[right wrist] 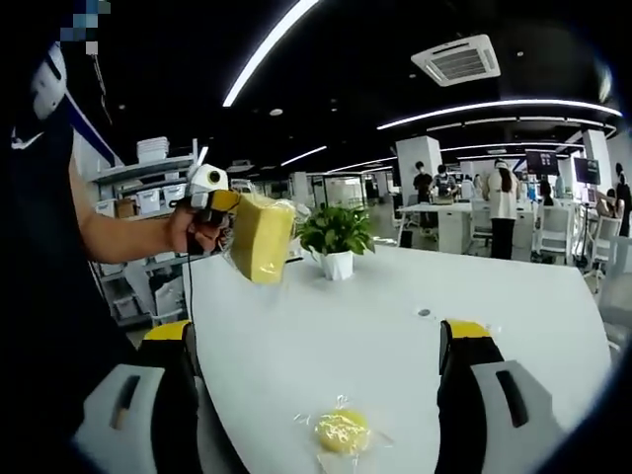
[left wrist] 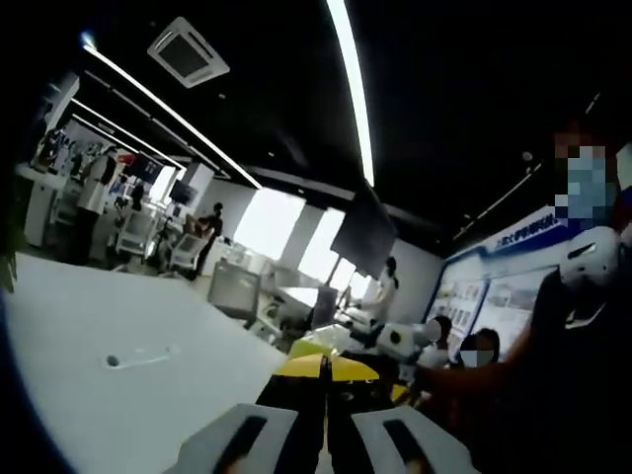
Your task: Compare the silicone blocks by pressing each to a similar depth, holding the contact briefly, and releasing to observe deformation and rebound differences across the visible hardness samples.
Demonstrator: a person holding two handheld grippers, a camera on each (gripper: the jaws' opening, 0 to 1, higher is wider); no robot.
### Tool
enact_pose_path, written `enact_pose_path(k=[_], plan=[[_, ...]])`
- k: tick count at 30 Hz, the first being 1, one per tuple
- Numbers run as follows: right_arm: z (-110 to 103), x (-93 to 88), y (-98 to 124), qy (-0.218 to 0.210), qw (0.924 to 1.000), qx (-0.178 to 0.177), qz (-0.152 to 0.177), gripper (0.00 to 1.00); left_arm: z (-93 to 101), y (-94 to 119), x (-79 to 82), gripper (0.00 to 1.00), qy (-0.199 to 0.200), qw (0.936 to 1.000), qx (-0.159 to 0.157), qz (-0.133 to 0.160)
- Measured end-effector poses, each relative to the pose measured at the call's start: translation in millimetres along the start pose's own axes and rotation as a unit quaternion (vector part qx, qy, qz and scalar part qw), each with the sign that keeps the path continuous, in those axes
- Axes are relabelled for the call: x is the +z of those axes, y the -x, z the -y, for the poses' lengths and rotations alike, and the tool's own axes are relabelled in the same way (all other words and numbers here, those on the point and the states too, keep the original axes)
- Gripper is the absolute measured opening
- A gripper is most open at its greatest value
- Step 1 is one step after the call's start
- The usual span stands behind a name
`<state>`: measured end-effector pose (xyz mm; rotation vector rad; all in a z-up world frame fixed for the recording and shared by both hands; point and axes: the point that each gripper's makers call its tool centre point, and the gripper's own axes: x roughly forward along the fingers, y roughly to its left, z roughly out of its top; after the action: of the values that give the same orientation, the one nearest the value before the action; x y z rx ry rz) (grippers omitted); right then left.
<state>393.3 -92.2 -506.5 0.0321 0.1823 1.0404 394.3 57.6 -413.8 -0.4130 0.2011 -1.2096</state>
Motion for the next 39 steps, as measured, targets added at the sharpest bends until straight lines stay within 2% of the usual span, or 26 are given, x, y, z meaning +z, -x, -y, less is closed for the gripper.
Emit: enact_pose_path(k=[9,17,32,39], plan=[[-28,18.1,-26,0.001,0.9977,0.067,0.014,0.96,24.4,-6,7.8,0.00,-0.015,0.9995,-0.028,0.008],[-53,37.5,-50,0.001,0.9927,0.115,0.036,0.91,41.8,-14,3.4,0.00,-0.017,0.9986,-0.049,0.010],[-79,68.5,-59,-0.007,0.9834,0.171,0.060,0.81,58.3,-13,-4.6,0.00,-0.012,0.9979,-0.063,0.011],[-89,70.2,-59,-0.023,0.9796,0.193,0.052,0.72,62.7,-12,-3.6,0.00,-0.012,0.9976,-0.067,0.013]])
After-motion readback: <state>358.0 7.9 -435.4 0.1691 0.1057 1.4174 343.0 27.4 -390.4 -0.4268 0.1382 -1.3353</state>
